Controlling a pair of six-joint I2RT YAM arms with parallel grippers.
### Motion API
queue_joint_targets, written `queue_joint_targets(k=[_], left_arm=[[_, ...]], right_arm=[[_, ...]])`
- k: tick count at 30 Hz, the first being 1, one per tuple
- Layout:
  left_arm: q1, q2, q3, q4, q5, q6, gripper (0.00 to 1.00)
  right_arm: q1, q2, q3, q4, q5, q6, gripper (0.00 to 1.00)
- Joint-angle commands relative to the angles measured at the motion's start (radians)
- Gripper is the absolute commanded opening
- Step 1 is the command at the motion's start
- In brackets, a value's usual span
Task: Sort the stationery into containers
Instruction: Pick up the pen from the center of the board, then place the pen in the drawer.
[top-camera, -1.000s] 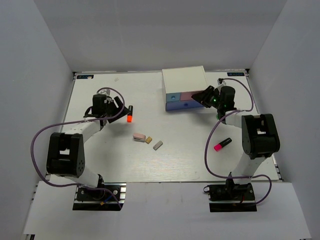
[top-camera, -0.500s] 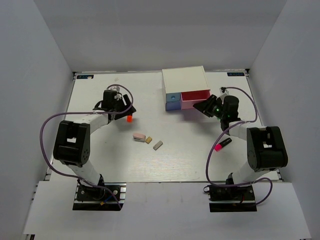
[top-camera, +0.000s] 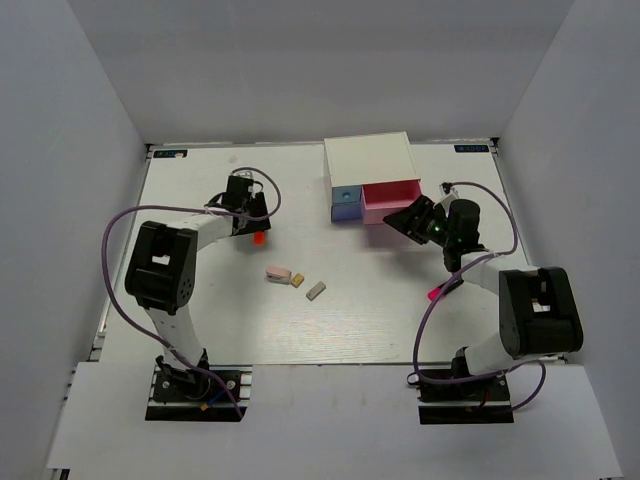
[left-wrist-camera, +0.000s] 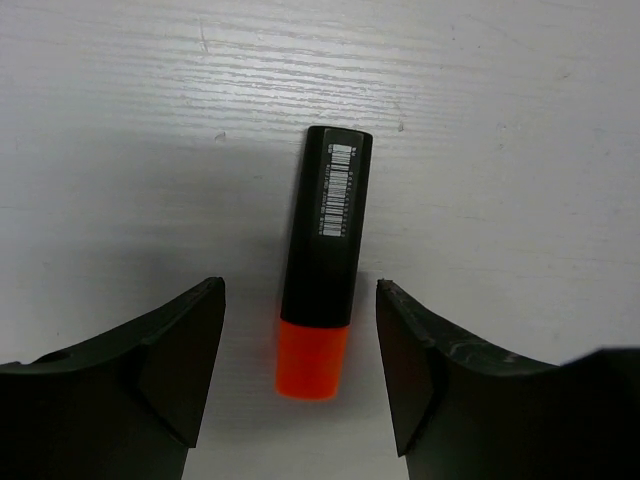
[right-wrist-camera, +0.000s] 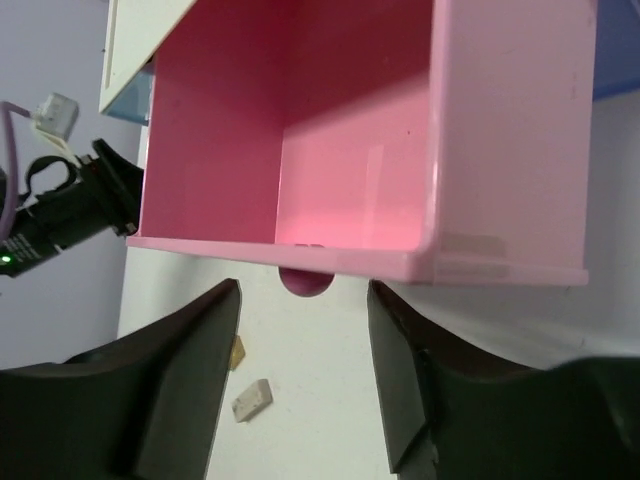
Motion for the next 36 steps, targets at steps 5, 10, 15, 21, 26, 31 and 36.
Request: queue_joint_targets(k=[5, 10, 15, 21, 26, 31, 36], left_arm=[[-0.037, 0.047, 0.074, -0.079, -0.095, 0.05, 0.62], [-0.058, 0.067, 0.084, -0.1, -0.14, 0.068, 0.37], [-0.087, 0.044, 0.084, -0.122, -0.14, 0.096, 0.14], [-0.12, -0.157, 0.084, -0.071, 0.009, 0.116, 0.1], [-0.143, -0.302, 0.074, 0.079, 0.265, 0.134, 0.09], [-0.172, -0.326, 0.103, 0.24, 0.476, 0.177, 0.05], [-0.218, -0.209, 0.257, 0.283, 0.606, 0.231, 0.07]], right_arm=[[-0.002, -0.065, -0.021, -0.037, -0.021, -0.045, 0.7], [-0.003, -0.131, -0.063, -0.055, -0.038, -0.068, 0.7], [-0.006, -0.2, -0.098, -0.097, -0.053, -0.112, 0.7], [-0.006, -0.258, -0.054, -0.253, -0.157, -0.377, 0.8], [-0.006, -0.314, -0.06, -0.361, -0.204, -0.567, 0.72], [-0.013, -0.347, -0.064, -0.414, -0.32, -0.716, 0.05], [-0.022, -0.363, -0.037, -0.491, -0.311, -0.799, 0.0]])
